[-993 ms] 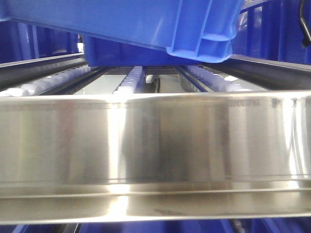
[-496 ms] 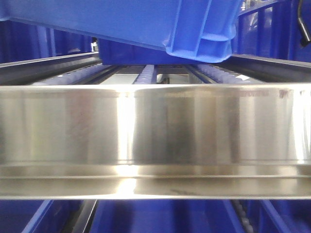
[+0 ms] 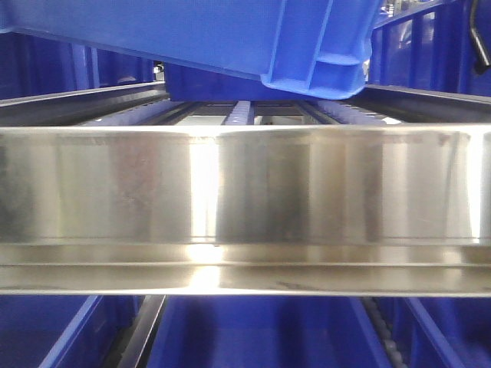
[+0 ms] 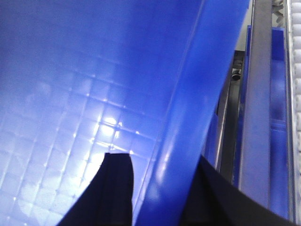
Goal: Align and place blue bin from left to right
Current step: 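Lift the blue bin up clear of the steel shelf rail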
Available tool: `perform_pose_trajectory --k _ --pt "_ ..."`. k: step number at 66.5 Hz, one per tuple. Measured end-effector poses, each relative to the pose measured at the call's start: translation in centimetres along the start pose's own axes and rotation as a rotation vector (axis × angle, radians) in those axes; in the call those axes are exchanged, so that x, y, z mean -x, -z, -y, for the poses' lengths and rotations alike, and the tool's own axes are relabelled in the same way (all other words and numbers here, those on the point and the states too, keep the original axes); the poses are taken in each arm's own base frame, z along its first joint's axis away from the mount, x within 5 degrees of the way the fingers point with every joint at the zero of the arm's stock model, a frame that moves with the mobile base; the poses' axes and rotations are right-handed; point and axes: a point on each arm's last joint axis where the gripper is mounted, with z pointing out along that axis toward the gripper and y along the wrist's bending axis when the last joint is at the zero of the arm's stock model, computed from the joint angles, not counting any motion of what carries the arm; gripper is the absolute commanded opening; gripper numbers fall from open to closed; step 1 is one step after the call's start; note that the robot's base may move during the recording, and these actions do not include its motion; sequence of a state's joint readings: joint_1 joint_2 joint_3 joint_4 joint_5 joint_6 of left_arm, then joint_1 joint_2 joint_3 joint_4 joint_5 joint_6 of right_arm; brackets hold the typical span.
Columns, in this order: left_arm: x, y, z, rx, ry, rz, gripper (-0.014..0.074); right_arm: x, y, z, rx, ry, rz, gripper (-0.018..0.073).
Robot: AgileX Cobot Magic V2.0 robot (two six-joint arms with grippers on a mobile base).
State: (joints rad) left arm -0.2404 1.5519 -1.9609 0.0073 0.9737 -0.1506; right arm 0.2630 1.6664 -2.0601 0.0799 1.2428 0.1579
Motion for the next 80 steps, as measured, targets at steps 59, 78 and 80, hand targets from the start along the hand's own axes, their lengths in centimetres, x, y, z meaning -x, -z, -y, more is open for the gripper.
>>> perform_pose_trajectory --k 59,78,80 --pt "-0.68 0.03 -0.05 0.006 0.018 -0.075 -0.0111 -0.20 0.00 0.01 -0.001 0.002 -0.022 -0.0153" --pt "-0.68 0.03 -0.05 0.006 0.020 -0.075 -0.0111 -0.20 0.00 0.01 -0.001 0.002 -0.022 -0.0153" --pt "-0.68 0.03 -0.05 0.006 0.020 -0.075 -0.0111 -0.20 0.00 0.01 -0.001 0.002 -0.022 -0.0153"
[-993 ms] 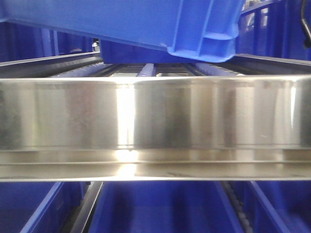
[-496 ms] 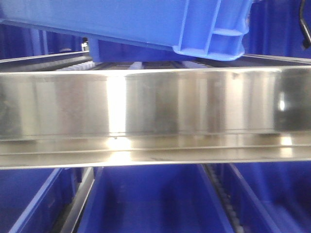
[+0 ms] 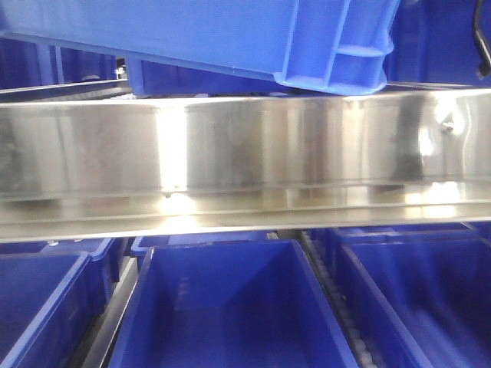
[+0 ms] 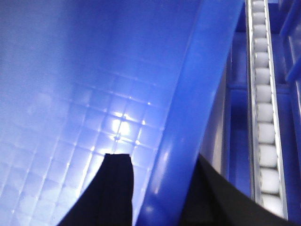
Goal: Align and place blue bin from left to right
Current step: 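Lift the blue bin up clear of the steel shelf rail, then hold the blue bin in both grippers while the base turns and drives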
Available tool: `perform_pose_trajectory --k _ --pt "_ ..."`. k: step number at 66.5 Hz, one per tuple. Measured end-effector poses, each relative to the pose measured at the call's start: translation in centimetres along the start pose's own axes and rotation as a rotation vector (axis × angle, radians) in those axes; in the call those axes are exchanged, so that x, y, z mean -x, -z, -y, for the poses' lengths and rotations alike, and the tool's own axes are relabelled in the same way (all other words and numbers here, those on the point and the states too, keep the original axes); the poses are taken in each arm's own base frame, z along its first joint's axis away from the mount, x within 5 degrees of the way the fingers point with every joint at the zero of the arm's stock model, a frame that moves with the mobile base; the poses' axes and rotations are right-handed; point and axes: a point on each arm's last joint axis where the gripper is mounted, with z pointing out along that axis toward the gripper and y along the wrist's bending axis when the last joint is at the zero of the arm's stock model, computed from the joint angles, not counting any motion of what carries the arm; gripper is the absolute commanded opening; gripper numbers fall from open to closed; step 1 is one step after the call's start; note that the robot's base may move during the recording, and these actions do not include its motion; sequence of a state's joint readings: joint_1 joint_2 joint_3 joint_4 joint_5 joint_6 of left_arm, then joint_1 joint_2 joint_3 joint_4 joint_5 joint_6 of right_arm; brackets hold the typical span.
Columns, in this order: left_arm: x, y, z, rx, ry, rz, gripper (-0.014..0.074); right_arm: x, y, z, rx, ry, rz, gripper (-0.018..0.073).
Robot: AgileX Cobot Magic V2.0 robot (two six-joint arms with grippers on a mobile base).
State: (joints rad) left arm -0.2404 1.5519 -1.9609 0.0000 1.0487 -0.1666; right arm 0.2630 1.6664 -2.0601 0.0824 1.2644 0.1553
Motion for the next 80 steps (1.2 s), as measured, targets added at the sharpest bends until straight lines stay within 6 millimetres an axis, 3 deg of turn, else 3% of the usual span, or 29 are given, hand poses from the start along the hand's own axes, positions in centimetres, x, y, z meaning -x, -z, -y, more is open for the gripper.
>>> perform_pose_trajectory --k 80 --pt "-0.07 0.00 -0.06 0.006 -0.002 -0.008 -0.0111 0.00 0.00 0.00 0.000 0.000 0.000 -0.0153"
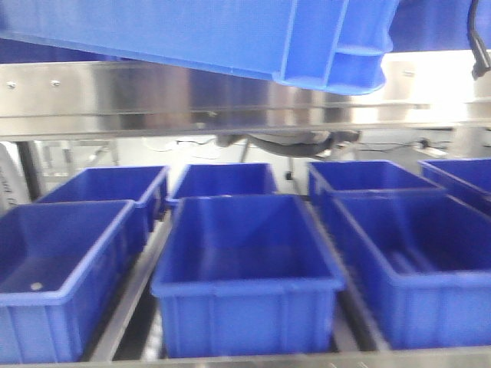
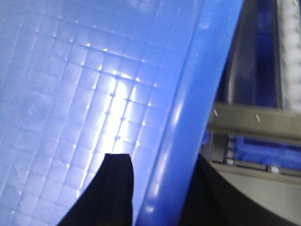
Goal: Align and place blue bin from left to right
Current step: 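Hold the blue bin in both grippers while the base turns and drives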
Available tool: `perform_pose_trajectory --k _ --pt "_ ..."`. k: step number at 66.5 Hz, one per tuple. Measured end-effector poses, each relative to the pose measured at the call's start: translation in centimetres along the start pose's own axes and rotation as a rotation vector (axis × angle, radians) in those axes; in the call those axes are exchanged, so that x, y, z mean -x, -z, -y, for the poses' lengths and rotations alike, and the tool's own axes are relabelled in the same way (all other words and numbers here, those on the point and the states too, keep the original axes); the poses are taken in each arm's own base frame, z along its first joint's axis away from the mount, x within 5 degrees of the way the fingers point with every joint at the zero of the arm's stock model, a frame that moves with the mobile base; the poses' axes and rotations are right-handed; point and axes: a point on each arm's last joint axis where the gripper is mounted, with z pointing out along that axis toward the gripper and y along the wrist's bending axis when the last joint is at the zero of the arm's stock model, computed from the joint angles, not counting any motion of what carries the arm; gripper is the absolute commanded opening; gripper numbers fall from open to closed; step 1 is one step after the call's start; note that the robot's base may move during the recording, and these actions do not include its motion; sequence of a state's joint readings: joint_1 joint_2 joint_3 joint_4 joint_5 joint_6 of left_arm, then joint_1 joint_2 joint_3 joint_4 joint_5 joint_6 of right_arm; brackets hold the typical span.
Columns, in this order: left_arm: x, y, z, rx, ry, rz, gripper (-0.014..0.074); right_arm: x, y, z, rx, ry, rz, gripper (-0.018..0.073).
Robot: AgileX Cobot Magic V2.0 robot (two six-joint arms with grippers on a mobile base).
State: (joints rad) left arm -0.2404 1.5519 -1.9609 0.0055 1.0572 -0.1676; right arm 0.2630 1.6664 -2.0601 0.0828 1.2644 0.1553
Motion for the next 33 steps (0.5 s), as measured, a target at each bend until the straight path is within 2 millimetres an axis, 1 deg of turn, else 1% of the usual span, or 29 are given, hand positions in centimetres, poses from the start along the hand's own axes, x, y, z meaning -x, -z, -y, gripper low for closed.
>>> perform_pose_trajectory --k 33 --pt "0.00 0.00 0.00 0.000 0.000 0.000 -0.0111 0.00 0.00 -0.01 0.002 -0.001 0.000 -0.0153"
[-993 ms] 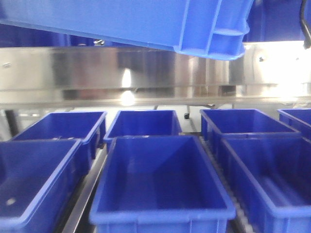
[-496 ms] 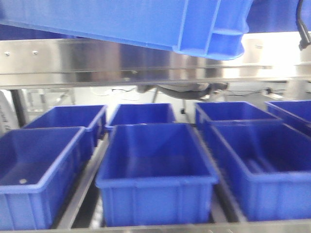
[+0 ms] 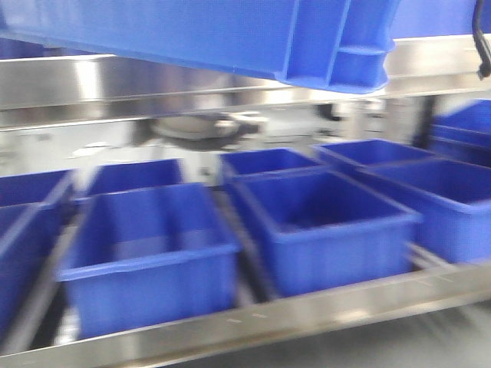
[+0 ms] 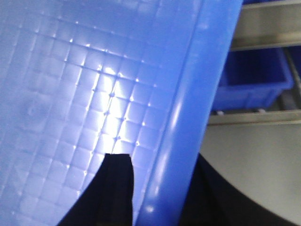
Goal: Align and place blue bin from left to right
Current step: 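Hold the blue bin in both grippers while the base turns and drives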
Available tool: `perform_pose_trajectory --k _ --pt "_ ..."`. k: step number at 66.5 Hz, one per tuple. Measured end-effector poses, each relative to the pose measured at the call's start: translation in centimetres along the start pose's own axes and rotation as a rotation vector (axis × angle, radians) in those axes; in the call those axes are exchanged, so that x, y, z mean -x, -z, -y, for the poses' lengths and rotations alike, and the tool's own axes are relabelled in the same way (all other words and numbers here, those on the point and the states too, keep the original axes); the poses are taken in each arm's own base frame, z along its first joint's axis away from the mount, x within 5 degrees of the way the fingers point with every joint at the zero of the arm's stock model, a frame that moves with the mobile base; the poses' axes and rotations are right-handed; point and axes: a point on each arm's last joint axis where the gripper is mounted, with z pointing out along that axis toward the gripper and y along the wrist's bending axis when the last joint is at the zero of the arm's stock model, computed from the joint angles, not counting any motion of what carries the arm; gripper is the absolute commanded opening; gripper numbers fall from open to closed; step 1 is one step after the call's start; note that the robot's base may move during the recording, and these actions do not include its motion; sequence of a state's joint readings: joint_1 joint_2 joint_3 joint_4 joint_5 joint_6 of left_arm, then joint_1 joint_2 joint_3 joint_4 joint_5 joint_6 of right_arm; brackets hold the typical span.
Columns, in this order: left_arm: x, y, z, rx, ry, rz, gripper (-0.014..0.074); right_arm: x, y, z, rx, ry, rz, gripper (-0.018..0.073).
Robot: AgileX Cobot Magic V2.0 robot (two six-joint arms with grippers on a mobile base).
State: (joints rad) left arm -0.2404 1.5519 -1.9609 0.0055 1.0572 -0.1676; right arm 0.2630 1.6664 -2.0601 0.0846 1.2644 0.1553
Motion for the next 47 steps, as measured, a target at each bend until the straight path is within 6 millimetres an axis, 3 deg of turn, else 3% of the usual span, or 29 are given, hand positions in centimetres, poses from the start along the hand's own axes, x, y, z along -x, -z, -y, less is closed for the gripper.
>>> perform_pose_trajectory --k 47 --pt "-0.01 0.00 0.04 -0.005 0.003 -0.001 -0.0111 -0.04 0.00 0.01 -0.001 0.000 -0.005 -0.0153"
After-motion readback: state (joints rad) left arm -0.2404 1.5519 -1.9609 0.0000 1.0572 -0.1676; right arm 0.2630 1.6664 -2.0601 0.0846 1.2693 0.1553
